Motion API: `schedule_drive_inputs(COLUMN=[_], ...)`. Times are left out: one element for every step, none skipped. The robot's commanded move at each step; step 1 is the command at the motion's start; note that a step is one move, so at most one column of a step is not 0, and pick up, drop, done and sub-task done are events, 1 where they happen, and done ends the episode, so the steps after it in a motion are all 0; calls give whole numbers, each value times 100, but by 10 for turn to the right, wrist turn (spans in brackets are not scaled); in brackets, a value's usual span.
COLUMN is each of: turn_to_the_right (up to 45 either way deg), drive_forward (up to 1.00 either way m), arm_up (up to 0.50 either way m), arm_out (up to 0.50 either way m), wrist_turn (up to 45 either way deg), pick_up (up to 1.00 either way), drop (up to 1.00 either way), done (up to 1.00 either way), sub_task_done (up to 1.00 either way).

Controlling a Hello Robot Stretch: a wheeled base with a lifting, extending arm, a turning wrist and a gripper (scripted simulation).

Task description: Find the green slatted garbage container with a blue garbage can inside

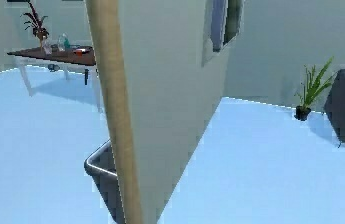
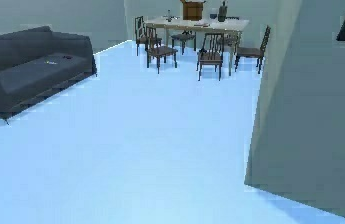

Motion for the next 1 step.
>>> schedule_drive_inputs(turn_to_the_right=[-150], drive_forward=[0], arm_up=[0], arm_out=[0], wrist_turn=[0], pick_up=[0], drop=[0], done=[0], sub_task_done=[0])
